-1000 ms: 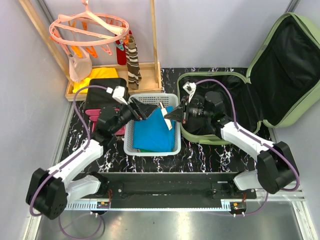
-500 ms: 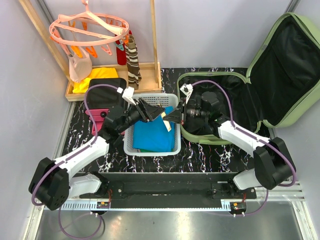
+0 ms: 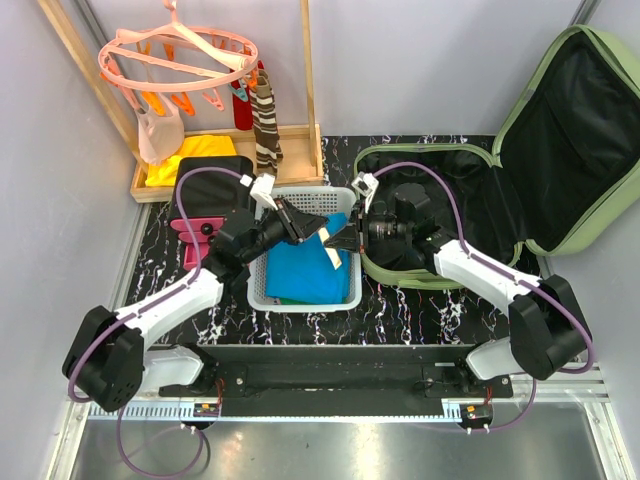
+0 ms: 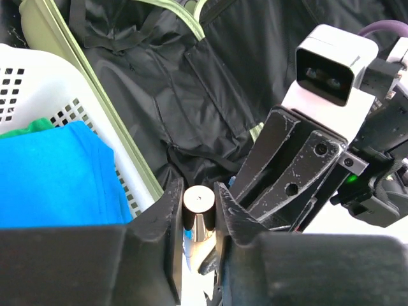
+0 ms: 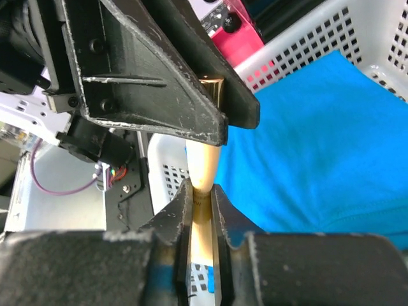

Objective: Open, take out, and arrange the luggage
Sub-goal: Pass the object from the right arm to the left, then place the object in the container

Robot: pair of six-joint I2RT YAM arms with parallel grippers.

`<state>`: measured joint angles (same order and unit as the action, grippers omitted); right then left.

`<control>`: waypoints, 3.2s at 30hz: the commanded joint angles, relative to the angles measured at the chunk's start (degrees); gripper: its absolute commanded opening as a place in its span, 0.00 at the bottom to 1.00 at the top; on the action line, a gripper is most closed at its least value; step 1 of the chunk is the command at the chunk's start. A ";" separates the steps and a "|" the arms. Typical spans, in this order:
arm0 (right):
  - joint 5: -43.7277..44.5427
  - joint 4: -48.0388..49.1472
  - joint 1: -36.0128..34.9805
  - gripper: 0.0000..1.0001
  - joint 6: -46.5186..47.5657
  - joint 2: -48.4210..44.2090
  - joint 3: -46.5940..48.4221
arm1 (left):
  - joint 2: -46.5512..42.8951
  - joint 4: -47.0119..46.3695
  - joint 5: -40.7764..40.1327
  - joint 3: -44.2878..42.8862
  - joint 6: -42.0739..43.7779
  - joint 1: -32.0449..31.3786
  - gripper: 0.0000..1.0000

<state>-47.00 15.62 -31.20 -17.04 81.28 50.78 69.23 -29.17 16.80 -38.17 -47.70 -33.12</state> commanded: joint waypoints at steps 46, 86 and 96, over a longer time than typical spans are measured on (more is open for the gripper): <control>16.24 -7.27 -1.32 0.88 7.37 -14.65 -2.80 | -27.14 7.56 -22.86 30.17 -24.19 45.87 0.00; 15.71 -7.00 -1.41 0.88 7.98 -16.76 -4.64 | -19.91 3.05 -25.49 25.44 -17.26 45.87 0.62; 16.51 -8.06 -1.23 0.88 9.57 -16.85 -4.20 | -26.08 16.15 -30.25 22.35 -7.94 47.71 0.88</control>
<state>-30.94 6.96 -32.27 -9.06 64.77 45.71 43.55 -17.82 -11.51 -13.93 -60.51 13.43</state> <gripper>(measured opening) 0.875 0.869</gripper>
